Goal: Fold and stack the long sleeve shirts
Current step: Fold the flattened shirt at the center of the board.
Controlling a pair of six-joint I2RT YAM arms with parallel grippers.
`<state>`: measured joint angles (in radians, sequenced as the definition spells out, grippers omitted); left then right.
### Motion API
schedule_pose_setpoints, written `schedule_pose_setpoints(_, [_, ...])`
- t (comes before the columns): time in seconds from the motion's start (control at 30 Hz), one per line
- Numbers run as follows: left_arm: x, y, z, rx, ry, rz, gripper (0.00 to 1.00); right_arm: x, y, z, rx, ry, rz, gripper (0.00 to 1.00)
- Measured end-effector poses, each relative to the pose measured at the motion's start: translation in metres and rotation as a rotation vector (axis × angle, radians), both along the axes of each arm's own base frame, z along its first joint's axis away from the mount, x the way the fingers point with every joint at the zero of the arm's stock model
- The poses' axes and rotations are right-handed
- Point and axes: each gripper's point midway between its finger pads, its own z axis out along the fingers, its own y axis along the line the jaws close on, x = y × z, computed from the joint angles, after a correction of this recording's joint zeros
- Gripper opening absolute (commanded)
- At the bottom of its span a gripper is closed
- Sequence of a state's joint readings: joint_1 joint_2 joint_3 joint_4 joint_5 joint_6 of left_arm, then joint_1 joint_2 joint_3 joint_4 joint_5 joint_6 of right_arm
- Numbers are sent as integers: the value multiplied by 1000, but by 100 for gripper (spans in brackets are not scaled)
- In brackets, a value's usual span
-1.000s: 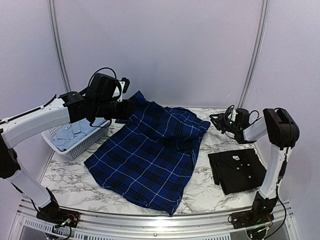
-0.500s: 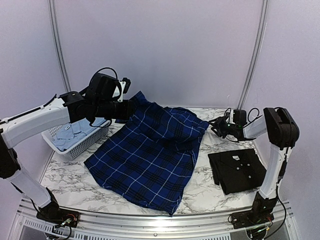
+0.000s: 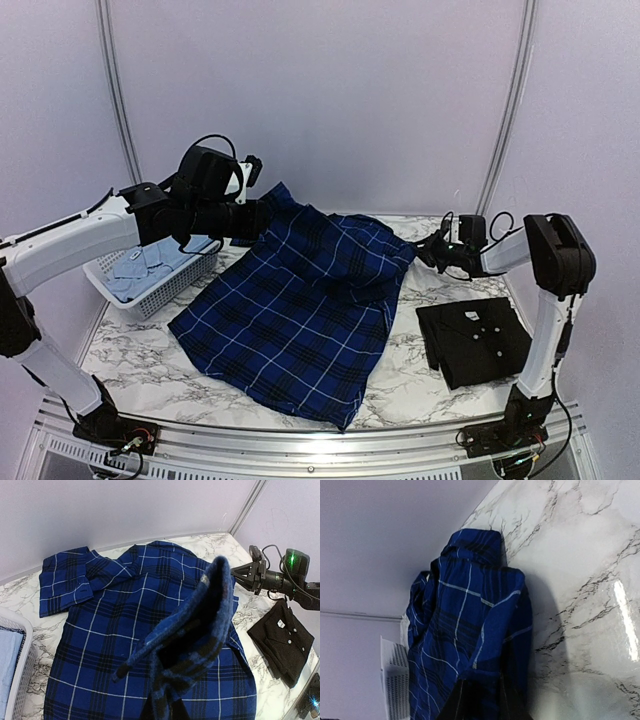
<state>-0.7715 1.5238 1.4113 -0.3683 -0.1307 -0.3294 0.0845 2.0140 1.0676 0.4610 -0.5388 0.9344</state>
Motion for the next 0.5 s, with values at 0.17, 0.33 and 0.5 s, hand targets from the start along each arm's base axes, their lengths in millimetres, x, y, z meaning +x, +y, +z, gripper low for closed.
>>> schedule_pose_setpoints(0.17, [-1,-1,1,-2,0,-9,4,5,-8,-7,-110,35,-5,0])
schedule_pose_setpoints(0.33, [-7,-4,8,-25,0,-47,4,20,-33,-4,-327,52,-35,0])
schedule_pose_setpoints(0.5, [-8,-8,22,-53,-13,-62,3,29,-57,8,-550,76,-42,0])
